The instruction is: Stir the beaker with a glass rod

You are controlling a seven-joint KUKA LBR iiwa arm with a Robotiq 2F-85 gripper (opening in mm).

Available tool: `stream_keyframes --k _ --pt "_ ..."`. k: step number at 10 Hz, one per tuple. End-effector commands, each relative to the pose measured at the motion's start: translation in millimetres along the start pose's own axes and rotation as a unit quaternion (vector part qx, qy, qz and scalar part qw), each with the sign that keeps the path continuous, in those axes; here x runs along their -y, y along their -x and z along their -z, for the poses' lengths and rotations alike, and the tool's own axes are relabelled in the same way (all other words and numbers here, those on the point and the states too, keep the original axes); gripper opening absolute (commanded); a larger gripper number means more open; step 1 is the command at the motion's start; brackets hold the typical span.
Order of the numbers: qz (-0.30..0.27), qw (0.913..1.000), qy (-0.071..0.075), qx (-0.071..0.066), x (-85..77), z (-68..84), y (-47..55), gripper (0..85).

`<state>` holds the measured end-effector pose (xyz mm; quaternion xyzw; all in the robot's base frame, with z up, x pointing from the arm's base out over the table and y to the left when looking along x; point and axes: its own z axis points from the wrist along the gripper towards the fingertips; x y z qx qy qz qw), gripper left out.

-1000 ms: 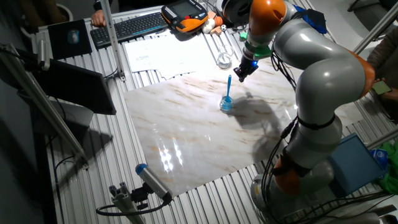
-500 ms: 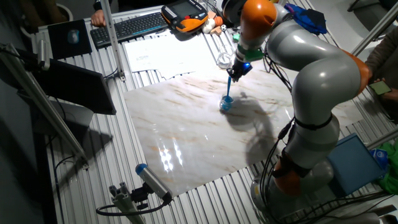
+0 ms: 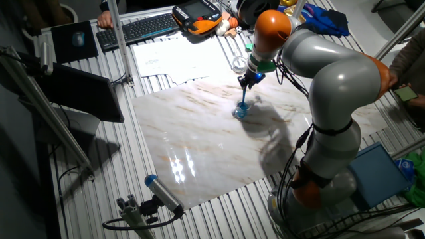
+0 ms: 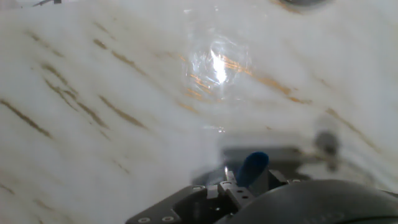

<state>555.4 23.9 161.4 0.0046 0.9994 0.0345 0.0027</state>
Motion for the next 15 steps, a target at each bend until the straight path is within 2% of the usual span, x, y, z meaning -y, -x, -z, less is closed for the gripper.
stream_keyframes --k 1,2,3,7,8,13,14,15 --pt "-0.001 1.0000 0.002 0.000 -0.1 -1.3 0.8 34.0" --pt "-0.001 1.0000 0.005 0.001 -0.7 -2.7 2.2 34.0" --pt "-0.001 1.0000 0.006 0.002 -1.8 -4.1 4.2 51.0" --pt "-0.003 0.9999 0.012 0.006 -5.5 -8.7 10.2 51.0" --pt "-0.002 0.9999 0.012 0.006 -6.4 -9.0 10.9 34.0" --pt "0.008 0.9997 0.022 0.002 -6.1 -9.5 10.4 34.0" --pt "0.012 0.9996 0.025 0.000 -6.0 -9.4 10.3 17.0" --pt "0.013 0.9995 0.028 -0.001 -6.0 -9.2 10.3 17.0"
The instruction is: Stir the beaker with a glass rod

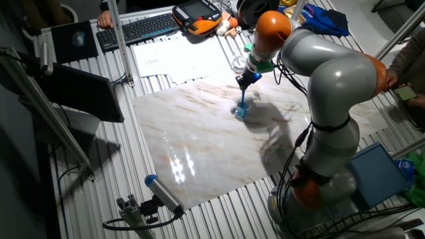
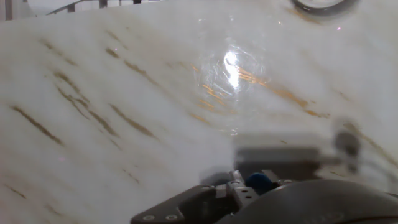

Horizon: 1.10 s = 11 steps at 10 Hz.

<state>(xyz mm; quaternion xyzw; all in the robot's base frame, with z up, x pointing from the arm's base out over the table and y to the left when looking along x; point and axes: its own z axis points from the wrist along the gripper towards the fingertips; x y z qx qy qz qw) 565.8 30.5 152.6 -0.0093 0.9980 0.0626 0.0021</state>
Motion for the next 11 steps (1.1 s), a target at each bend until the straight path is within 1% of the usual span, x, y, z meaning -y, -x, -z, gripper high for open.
stream_keyframes --k 1,3,4,5,6,7,9,10,11 --pt "0.002 1.0000 0.001 0.000 0.1 0.1 0.0 17.0" --pt "0.009 0.9999 0.009 -0.001 0.3 1.6 -0.6 17.0" --pt "0.012 0.9998 0.013 -0.004 0.1 2.6 -1.1 17.0" --pt "0.016 0.9997 0.018 -0.008 0.0 3.5 -1.6 0.0" --pt "0.021 0.9995 0.021 -0.010 -0.2 4.9 -2.4 0.0" --pt "0.029 0.9993 0.019 -0.008 0.1 7.6 -4.2 0.0" --pt "0.040 0.9991 0.008 0.007 -0.3 15.3 -8.4 0.0" --pt "0.045 0.9989 0.002 0.017 -0.7 18.2 -10.2 0.0" --pt "0.052 0.9981 -0.003 0.032 -0.5 21.5 -12.3 0.0"
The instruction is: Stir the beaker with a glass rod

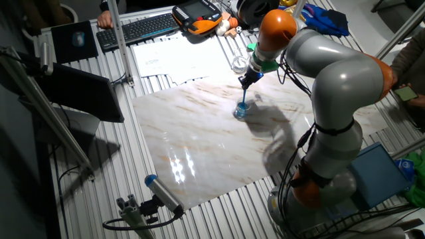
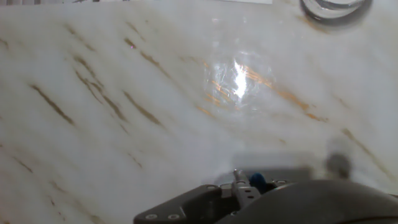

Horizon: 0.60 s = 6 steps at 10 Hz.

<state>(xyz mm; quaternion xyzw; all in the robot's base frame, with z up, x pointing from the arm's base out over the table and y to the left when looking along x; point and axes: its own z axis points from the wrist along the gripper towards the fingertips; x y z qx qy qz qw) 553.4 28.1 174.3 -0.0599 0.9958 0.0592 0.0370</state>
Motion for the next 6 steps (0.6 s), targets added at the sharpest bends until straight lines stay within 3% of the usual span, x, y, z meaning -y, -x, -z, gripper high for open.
stream_keyframes --k 1,4,6 --pt "0.007 0.9999 -0.002 0.013 -0.3 2.4 -1.9 0.0" --pt "0.017 0.9997 0.000 0.017 -2.2 12.1 -9.5 0.0" --pt "0.020 0.9997 0.000 0.013 -2.5 16.9 -16.6 0.0"
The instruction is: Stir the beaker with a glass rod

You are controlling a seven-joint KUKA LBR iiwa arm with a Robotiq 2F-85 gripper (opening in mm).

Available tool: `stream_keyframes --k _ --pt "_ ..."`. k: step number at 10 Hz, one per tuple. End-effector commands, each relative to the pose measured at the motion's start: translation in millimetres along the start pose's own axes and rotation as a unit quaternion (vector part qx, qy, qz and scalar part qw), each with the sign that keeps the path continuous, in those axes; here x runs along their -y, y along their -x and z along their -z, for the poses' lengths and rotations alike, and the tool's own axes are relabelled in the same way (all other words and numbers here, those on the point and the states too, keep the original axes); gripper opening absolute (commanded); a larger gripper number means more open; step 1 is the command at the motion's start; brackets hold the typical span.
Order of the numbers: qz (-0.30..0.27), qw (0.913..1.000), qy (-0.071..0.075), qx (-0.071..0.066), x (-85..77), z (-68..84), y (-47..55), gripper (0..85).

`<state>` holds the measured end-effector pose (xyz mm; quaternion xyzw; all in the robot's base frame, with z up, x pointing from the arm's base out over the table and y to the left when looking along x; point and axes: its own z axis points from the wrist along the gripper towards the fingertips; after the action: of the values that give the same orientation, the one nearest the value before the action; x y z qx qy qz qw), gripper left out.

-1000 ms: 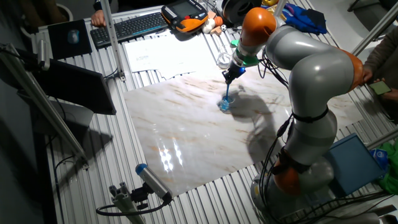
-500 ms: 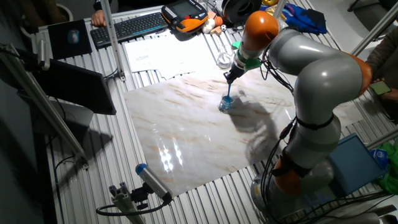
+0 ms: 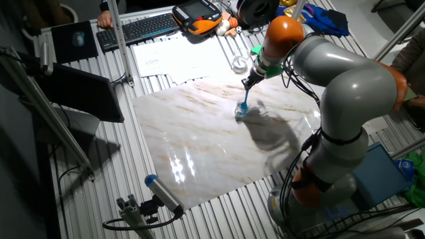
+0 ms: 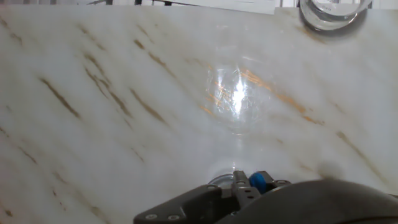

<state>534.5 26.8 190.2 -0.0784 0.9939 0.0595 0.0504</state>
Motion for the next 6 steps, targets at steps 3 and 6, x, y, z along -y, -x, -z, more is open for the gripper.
stream_keyframes --k 3,6 --pt "0.009 0.9999 -0.010 0.003 -2.0 1.4 -12.4 0.0" --pt "0.018 0.9990 -0.028 0.029 0.8 -5.6 -5.3 0.0"
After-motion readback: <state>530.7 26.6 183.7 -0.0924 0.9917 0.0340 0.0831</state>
